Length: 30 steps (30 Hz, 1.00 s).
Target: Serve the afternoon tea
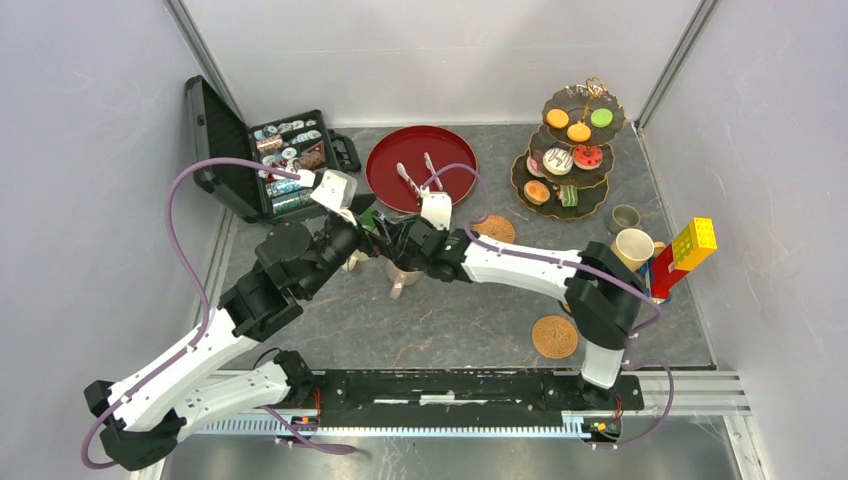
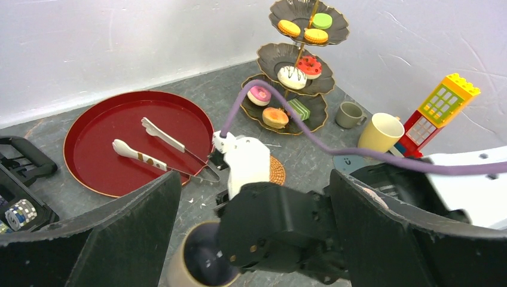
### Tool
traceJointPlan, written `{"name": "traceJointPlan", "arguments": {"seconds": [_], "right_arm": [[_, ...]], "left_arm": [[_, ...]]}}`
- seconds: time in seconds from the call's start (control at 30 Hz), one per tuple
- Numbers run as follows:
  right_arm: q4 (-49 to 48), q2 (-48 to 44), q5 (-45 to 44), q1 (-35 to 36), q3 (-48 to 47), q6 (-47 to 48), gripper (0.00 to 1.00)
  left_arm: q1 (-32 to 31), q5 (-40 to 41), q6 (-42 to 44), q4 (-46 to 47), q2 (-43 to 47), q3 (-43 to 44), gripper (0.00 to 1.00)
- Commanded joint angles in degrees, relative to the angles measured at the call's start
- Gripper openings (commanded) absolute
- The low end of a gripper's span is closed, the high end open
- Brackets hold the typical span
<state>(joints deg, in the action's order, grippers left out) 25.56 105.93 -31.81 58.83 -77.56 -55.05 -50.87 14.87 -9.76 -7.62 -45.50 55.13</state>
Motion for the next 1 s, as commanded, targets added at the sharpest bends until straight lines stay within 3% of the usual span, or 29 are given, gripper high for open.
{"name": "traceJointPlan", "arguments": {"seconds": [0.0,0.13,0.43,0.63,0.77,0.97], "right_arm": [[-0.2,-10.8,-9.4,-1.6,1.4,9.9,0.0],[-2.9,-17.9,-6.3,-5.4,7.1,17.2,0.0],[2.0,-25.4,-6.6,-17.7,10.7,18.5,0.0],[2.8,-20.1,-0.5,-26.1,4.9,21.5,0.0],[5.9,-15.0,1.3,-29.1,0.1,22.3,0.0],[2.9,-12.3,5.7,-31.5,0.6,23.1,0.0]], "left_arm": [[-0.1,-0.5,-0.8,0.8,-0.1,0.9,1.0],[-0.1,-0.5,-0.9,0.9,-0.2,0.9,1.0],[-0.1,-0.6,-1.0,0.8,-0.8,0.9,1.0],[-0.1,-0.2,-0.7,0.8,-1.3,0.9,1.0],[-0.1,0.6,-0.4,0.7,-1.3,0.9,1.0],[-0.1,0.3,-0.5,0.7,-1.6,0.8,1.0]]}}
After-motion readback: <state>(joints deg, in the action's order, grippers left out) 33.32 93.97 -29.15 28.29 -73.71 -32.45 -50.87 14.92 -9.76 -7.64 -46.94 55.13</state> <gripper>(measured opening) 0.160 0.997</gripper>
